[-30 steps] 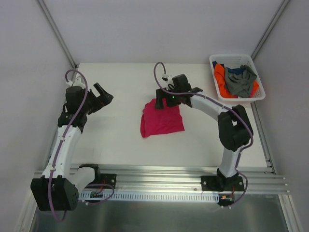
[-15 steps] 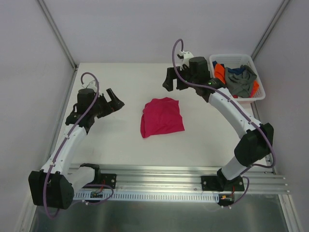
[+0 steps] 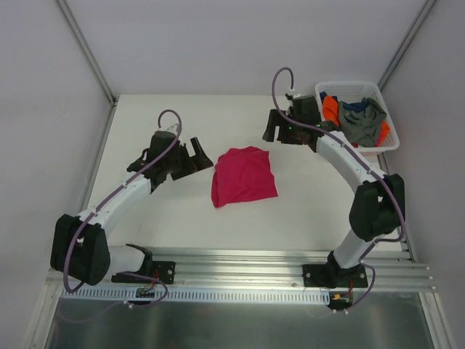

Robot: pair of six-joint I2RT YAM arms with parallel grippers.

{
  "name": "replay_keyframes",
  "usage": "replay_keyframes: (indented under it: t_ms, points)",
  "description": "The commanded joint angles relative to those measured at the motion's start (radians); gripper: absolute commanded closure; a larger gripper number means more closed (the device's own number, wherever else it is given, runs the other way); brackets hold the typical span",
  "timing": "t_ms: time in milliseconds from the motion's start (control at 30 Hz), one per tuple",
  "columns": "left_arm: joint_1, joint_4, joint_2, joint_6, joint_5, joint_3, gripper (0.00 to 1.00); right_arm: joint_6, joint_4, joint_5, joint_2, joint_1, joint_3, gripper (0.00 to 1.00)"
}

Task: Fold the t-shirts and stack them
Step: Move the tshirt to the center of the board

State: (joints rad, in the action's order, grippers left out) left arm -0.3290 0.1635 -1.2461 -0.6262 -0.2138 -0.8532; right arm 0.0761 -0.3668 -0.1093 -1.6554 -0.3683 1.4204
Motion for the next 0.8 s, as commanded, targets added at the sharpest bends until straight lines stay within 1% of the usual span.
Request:
replay_keyframes:
  t_ms: [0,67,133,167,300,367,400,467,500,567,600,667,767]
  points:
    - [-0.027,-0.044,-0.039,-0.059,0.05,-0.072,0.02,0.047,0.025,-0.05,-0.125,-0.014,0.014,0.17]
    - [-0.036,-0.045,-0.024,-0.058,0.068,-0.064,0.02,0.042,0.069,-0.05,-0.19,-0.011,0.024,0.22]
    - [-0.036,-0.042,-0.004,-0.05,0.082,-0.049,0.01,0.04,0.053,-0.053,-0.246,-0.006,0.061,0.29]
    - [-0.036,-0.044,0.02,-0.043,0.085,-0.035,0.01,0.036,0.046,-0.053,-0.262,-0.006,0.092,0.29]
    - [-0.036,-0.044,0.069,-0.03,0.096,-0.003,0.01,0.042,0.035,-0.053,-0.311,-0.003,0.115,0.32]
    - [-0.036,-0.041,0.089,-0.032,0.099,0.009,0.01,0.047,0.034,-0.064,-0.334,-0.003,0.112,0.35]
    - [-0.036,-0.042,0.093,-0.033,0.097,0.013,0.01,0.057,0.034,-0.078,-0.339,-0.004,0.107,0.41]
    - [-0.036,-0.039,0.094,-0.03,0.094,0.013,0.01,0.065,0.048,-0.087,-0.345,-0.004,0.1,0.48]
    - [-0.036,-0.039,0.093,-0.027,0.093,0.011,0.01,0.073,0.049,-0.089,-0.349,-0.004,0.1,0.58]
    - [-0.036,-0.038,0.088,-0.027,0.088,0.006,0.01,0.08,0.046,-0.09,-0.351,-0.006,0.104,0.72]
    - [-0.036,-0.035,0.085,-0.026,0.083,0.005,0.01,0.082,0.046,-0.09,-0.35,-0.004,0.103,0.84]
    - [-0.036,-0.036,0.07,-0.018,0.074,-0.004,0.01,0.077,0.046,-0.093,-0.346,-0.003,0.104,0.99]
    - [-0.036,-0.035,0.036,-0.001,0.05,-0.02,0.01,0.056,0.042,-0.096,-0.308,-0.004,0.11,0.99]
